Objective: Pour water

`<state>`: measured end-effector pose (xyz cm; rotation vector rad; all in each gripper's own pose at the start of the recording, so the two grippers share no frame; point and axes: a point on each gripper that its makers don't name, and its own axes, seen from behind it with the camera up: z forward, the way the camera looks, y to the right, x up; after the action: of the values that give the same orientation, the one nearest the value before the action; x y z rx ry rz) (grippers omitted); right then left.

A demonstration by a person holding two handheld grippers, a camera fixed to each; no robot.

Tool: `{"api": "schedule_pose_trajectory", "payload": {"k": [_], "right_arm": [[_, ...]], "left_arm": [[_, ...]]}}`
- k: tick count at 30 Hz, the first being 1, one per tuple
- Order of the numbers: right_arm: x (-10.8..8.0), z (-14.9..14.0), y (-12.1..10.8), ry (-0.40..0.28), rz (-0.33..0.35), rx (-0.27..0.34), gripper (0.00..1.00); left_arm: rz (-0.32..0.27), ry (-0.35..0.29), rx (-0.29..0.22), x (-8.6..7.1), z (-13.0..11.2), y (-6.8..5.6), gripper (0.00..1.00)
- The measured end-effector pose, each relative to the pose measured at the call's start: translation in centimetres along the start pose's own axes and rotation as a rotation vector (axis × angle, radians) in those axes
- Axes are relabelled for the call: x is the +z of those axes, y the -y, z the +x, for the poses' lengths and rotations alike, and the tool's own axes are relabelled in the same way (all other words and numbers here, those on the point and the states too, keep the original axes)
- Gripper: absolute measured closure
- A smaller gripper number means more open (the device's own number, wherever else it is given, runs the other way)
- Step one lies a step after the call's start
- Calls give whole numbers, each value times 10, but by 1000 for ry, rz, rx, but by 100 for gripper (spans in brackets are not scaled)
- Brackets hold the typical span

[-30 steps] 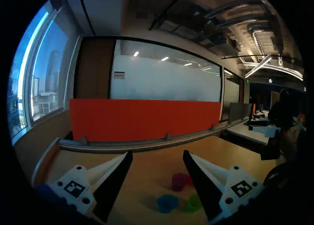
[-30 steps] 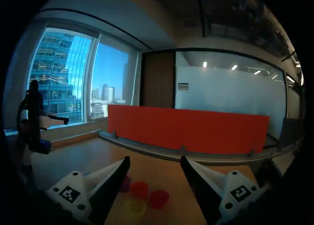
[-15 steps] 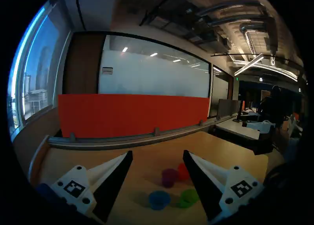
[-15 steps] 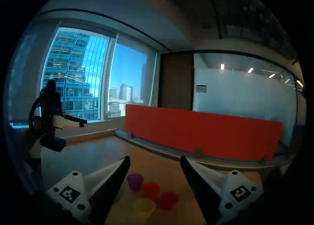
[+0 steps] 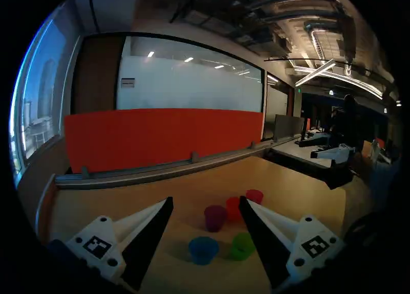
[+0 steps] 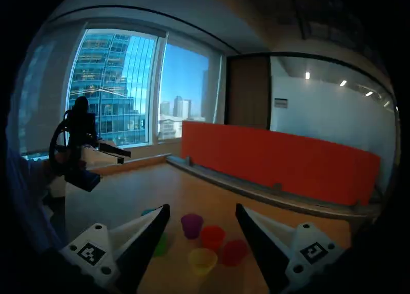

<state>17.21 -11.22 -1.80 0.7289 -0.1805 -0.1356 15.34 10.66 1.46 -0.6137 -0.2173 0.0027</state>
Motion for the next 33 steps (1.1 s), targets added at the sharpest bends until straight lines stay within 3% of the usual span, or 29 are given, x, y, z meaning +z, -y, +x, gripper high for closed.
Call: {"api": "schedule_pose_trajectory", "payload": {"k": [23,33], "right_arm": [[14,-56,31,127,132,-38,1],[19,-80,40,166,173,-42,1]], "left_arm": [[-55,165,36,20,-82,2,4],[-87,242,48,31,-123,-4,4]]}}
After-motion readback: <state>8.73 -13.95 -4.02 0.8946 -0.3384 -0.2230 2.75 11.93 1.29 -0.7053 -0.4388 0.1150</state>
